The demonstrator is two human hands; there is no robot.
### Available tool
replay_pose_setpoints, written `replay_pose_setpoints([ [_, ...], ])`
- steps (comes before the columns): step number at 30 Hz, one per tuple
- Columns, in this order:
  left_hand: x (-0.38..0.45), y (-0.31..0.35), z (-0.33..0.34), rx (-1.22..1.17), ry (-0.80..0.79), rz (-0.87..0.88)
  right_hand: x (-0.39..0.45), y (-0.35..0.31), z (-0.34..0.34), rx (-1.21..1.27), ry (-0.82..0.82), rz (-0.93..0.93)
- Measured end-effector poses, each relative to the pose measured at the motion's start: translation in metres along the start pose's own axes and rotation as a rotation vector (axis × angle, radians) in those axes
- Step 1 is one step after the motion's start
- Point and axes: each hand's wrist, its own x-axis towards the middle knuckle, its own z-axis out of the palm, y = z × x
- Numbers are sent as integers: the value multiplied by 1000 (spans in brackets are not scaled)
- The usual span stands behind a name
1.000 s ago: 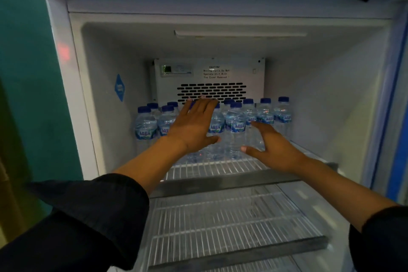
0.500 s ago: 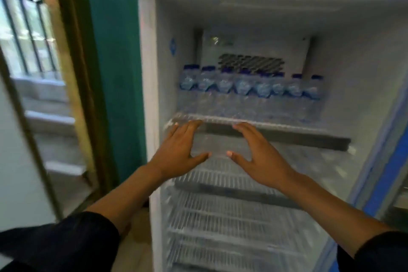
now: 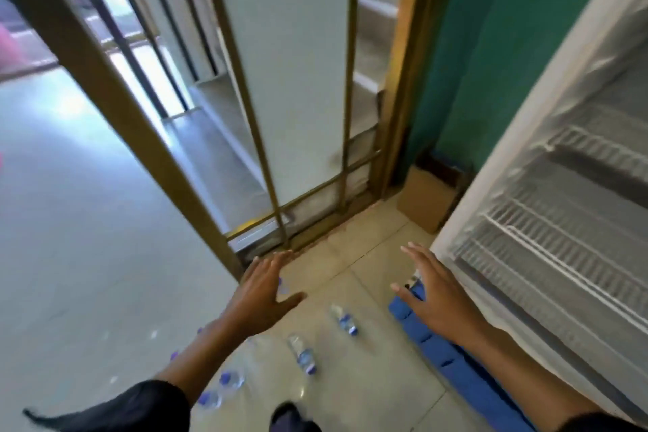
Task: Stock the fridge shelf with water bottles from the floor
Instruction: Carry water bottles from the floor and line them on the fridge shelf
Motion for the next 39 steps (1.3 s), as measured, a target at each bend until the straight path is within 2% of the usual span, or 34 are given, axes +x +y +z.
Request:
replay_pose_setpoints([
  [4,-44,-60,13,-2,-57,-180,18,-4,59,32,-166,13],
  [12,-24,-129,87,-12,-315,-263,53,25,172,-8,-291,150],
  [19,22,-210,248,24,-523,-169,86,110,303,-31,-372,327],
  [22,35,-249,337,115,-640,-128,100,157,367,-30,-428,332],
  [25,45,-291,427,263,-687,-62,114,210,427,-24,-474,305],
  [28,54,-325,506,403,-684,28,123,261,478,-19,-492,303],
  [32,66,-356,581,519,-629,239,132,312,534,-69,-551,269],
  [35,73,-370,623,616,-650,342,142,340,565,-65,-553,250],
  [39,85,-380,653,665,-591,380,162,368,587,-51,-496,189],
])
